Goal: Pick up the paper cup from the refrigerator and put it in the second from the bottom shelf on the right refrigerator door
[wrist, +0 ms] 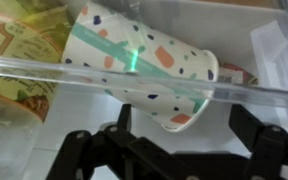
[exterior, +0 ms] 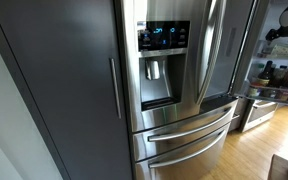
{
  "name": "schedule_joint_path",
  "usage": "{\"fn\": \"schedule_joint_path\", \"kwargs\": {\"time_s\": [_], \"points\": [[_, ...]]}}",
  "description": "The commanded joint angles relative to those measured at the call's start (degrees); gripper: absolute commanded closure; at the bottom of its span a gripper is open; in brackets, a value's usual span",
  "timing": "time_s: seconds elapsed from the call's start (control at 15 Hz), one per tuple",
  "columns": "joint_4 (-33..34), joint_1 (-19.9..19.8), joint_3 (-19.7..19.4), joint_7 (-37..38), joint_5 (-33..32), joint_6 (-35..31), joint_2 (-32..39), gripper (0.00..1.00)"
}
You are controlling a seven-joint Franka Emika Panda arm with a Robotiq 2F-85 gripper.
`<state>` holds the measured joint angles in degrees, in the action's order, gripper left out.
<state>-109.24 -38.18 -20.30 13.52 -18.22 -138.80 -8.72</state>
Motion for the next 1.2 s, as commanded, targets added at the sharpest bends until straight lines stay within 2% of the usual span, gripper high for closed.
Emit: {"fn": "schedule_joint_path", "kwargs": {"time_s": [0.0, 0.07, 0.2, 0.33, 0.67, 0.87, 1.0, 1.13], "points": [[0.4, 0.7, -1.2, -0.4, -3.7, 0.9, 0.6, 0.0], [0.4, 0.7, -1.2, -0.4, -4.4, 1.1, 0.5, 0.0], [0.5, 0.6, -1.2, 0.2, -5.8, 1.5, 0.5, 0.25], [0.8, 0.5, -1.0, 1.6, -7.4, 2.1, 0.4, 0.42], [1.7, 0.7, -0.5, 6.1, -10.2, 5.0, 0.1, 0.8], [2.0, 1.2, -0.5, 7.0, -9.8, 6.3, -0.1, 0.98], [2.3, 1.5, -0.6, 7.8, -9.4, 7.0, -0.2, 1.0], [2.6, 1.7, -0.7, 8.6, -9.1, 7.1, -0.2, 0.98]]}}
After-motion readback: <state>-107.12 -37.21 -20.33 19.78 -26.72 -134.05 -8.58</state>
